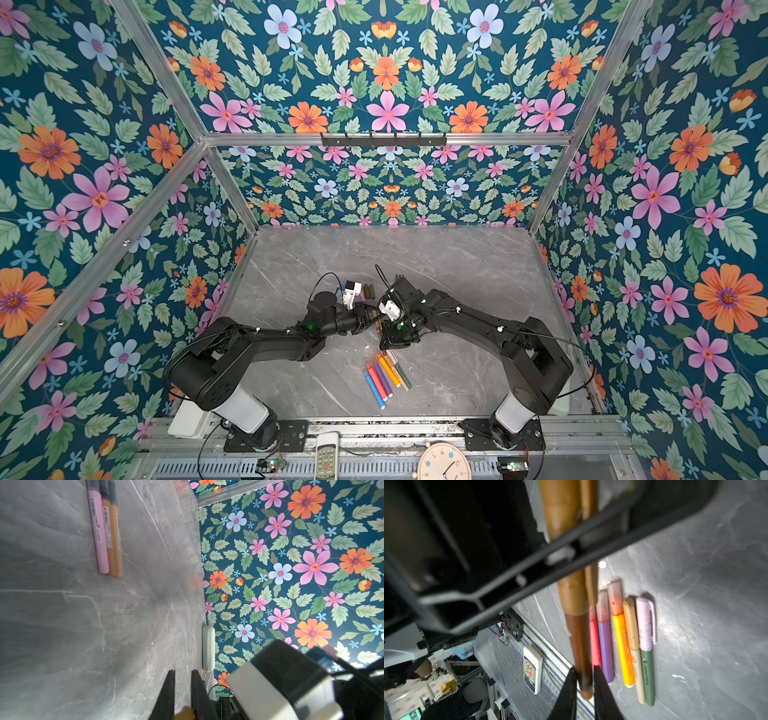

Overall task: Open the pen caps
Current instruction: 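Lift the brown-capped pen to the left gripper while it pulls the cap, then lower the brown cap beside the lilac cap while the right holds the pen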

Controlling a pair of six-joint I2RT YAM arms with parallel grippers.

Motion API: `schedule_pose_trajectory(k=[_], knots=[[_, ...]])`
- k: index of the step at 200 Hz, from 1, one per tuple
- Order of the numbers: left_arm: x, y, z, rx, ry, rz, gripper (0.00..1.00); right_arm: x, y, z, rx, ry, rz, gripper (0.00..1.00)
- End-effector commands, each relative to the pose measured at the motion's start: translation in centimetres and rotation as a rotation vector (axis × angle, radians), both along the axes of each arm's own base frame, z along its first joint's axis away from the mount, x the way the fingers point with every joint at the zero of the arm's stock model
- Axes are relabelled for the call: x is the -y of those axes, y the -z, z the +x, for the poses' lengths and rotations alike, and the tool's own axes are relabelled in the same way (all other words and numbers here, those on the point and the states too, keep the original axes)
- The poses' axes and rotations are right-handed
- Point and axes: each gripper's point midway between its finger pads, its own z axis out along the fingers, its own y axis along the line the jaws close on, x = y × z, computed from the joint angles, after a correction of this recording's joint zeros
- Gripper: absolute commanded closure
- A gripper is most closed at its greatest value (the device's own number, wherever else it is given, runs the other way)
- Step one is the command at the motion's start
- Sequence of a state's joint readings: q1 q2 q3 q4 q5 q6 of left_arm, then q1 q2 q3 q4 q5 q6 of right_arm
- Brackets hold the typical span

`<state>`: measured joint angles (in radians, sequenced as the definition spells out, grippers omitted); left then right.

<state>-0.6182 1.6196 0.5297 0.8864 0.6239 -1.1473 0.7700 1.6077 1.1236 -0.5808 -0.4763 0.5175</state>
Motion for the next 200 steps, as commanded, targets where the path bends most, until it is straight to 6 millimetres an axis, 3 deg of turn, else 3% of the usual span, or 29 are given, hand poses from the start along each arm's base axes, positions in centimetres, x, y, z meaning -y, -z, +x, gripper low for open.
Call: schedule_pose_trajectory(k=[1, 27, 73, 94, 109, 136, 153, 184, 200], knots=[[0.2, -1.1, -0.1, 0.032, 0.014, -0.033, 1.00, 0.7, 0.1, 1.4, 0.062, 0.050, -0.051, 0.78], [0.4, -1.4, 0.0, 0.035, 0.017, -0.043, 1.00, 0.4, 0.0, 1.6, 0.063, 0.051, -0.046, 0.76], [0.9, -1.9, 0.8, 0.034, 0.013, -0.069, 1.00, 0.2, 0.2, 1.1, 0.049, 0.054, -0.004, 0.83], [1.4, -2.5, 2.5, 0.040, 0.003, -0.088, 1.00, 0.5, 1.1, 0.2, 0.016, 0.068, 0.012, 1.00], [1.1, -3.2, 5.0, 0.057, -0.016, -0.093, 1.00, 0.9, 1.8, -0.9, -0.011, 0.083, 0.035, 1.00], [-1.6, -3.3, 10.9, 0.085, -0.081, -0.039, 1.00, 1.5, 2.9, -3.2, -0.053, 0.062, 0.107, 1.00], [-3.4, -3.2, 13.3, 0.083, -0.117, -0.036, 1.00, 2.1, 3.7, -3.7, -0.046, 0.051, 0.094, 1.00], [-7.0, -0.8, 14.3, 0.056, -0.146, 0.122, 1.00, 3.1, 5.8, -3.2, -0.028, 0.087, 0.035, 1.00], [-9.6, 0.7, 14.1, 0.055, -0.165, 0.269, 1.00, 3.3, 5.8, -2.7, -0.018, 0.095, 0.019, 1.00]])
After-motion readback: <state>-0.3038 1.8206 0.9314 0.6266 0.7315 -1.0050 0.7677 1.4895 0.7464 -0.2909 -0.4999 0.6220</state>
